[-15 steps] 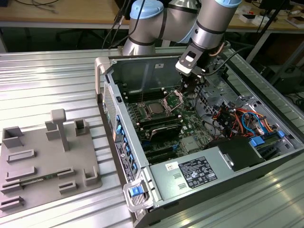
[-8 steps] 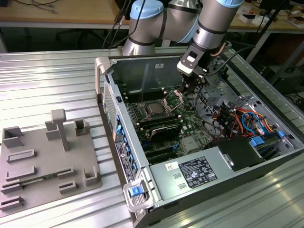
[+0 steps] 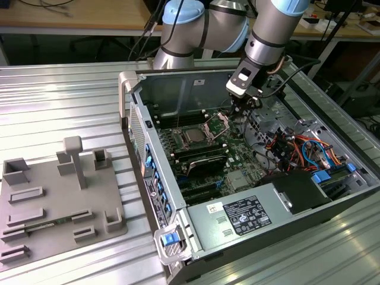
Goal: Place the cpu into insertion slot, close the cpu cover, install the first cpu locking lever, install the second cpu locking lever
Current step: 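Close the cpu cover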
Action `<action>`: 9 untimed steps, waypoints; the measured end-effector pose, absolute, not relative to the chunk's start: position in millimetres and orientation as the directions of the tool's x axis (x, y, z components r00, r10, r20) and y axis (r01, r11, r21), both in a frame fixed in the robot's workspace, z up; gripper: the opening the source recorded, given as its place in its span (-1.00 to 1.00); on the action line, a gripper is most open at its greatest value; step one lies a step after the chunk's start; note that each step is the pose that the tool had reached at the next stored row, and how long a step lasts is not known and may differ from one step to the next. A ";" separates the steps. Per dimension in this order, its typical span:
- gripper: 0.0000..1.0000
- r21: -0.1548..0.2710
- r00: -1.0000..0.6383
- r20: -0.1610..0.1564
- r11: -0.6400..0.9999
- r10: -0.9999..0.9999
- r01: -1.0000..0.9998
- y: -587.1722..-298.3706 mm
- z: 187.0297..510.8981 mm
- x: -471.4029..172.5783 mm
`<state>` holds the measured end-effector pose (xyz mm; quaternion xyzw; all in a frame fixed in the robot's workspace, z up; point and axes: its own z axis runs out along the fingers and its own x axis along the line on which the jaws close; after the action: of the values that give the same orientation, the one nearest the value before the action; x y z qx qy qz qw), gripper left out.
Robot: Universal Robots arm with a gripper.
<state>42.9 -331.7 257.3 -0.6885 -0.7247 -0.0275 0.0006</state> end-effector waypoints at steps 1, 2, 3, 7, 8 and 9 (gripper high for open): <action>-0.79 0.039 -0.052 0.039 0.050 0.998 0.998 -331.7 255.7 43.3; -0.79 0.038 -0.052 0.039 0.050 0.998 0.998 -331.7 254.9 43.4; -0.79 0.038 -0.052 0.039 0.050 0.998 0.998 -331.8 254.6 43.6; -0.79 0.038 -0.052 0.039 0.050 0.998 0.998 -331.7 254.0 44.3; -0.79 0.038 -0.052 0.039 0.050 0.998 0.998 -331.7 254.0 44.5; -0.79 0.038 -0.052 0.039 0.050 0.998 0.998 -331.8 253.9 44.5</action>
<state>44.5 -331.8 253.9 -0.6886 -0.7247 -0.0273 0.0008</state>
